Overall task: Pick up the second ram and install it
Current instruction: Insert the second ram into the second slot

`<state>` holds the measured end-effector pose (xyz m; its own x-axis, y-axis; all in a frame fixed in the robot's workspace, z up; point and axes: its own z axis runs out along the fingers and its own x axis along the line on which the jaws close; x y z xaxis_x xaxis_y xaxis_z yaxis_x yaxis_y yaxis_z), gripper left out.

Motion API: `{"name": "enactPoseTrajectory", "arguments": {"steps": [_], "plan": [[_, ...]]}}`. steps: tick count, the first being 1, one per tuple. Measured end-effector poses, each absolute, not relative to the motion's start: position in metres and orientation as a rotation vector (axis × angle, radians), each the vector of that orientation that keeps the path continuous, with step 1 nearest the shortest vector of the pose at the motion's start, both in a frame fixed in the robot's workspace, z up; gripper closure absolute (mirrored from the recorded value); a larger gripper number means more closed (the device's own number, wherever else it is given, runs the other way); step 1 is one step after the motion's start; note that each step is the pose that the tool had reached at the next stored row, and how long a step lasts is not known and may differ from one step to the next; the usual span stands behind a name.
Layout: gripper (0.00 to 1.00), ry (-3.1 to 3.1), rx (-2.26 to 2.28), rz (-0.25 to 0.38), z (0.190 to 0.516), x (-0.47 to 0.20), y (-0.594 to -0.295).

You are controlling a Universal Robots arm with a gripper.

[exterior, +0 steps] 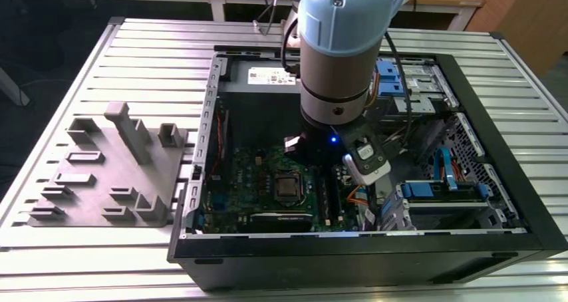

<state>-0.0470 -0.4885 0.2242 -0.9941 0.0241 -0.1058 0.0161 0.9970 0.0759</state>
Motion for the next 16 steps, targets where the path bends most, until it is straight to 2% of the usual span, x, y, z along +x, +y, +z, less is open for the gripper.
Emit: {"name": "enactPoseTrajectory", "arguments": {"steps": [16], "plan": [[0.92, 3.032, 0.051, 0.105, 0.2214, -0.0471, -0.4881]]}}
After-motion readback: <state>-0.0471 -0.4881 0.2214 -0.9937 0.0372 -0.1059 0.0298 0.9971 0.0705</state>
